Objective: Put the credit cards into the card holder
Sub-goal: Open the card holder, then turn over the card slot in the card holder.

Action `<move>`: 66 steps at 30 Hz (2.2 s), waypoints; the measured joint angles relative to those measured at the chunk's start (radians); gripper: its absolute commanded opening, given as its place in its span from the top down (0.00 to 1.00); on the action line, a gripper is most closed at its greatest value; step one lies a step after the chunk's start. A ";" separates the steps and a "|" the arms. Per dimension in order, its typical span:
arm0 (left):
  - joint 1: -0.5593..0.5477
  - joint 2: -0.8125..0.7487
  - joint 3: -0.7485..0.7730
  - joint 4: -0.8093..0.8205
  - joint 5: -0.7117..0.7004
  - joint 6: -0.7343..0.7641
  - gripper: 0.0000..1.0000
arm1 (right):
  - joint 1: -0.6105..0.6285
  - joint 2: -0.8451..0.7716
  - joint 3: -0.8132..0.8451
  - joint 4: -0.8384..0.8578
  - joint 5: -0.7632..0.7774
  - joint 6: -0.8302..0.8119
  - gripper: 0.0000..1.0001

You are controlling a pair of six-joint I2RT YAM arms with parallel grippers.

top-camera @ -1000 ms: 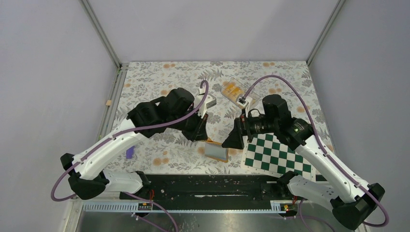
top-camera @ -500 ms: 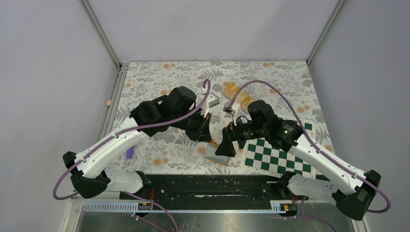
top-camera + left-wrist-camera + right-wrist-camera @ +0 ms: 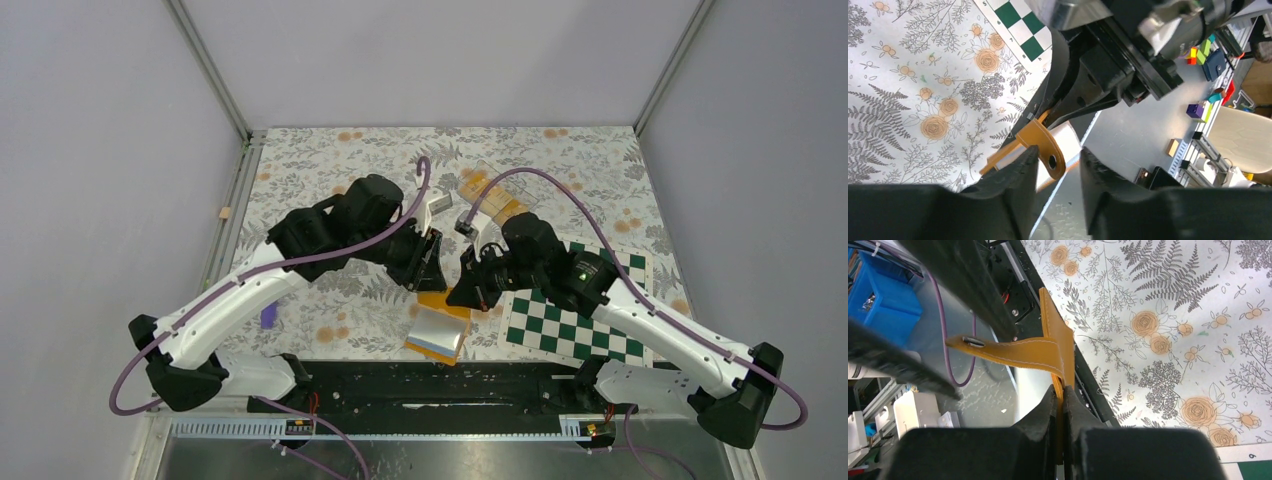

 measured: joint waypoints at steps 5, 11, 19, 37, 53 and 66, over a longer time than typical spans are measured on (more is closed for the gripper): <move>0.016 -0.057 -0.042 0.027 -0.047 -0.028 0.28 | 0.000 0.000 -0.013 0.000 0.024 0.019 1.00; 0.128 -0.213 -0.216 0.098 -0.086 -0.101 0.27 | -0.003 -0.010 -0.052 0.005 0.046 0.050 1.00; 0.268 -0.311 -0.597 0.222 -0.027 -0.294 0.30 | -0.207 -0.106 -0.210 0.083 -0.067 0.157 1.00; 0.140 -0.127 -0.748 0.435 0.013 -0.474 0.46 | -0.261 -0.106 -0.256 0.149 -0.277 0.218 1.00; 0.094 -0.110 -0.667 0.412 -0.009 -0.441 0.58 | -0.261 -0.107 -0.265 0.154 -0.301 0.232 1.00; 0.094 -0.159 -0.667 0.446 0.035 -0.439 0.57 | -0.262 -0.105 -0.267 0.142 -0.321 0.233 1.00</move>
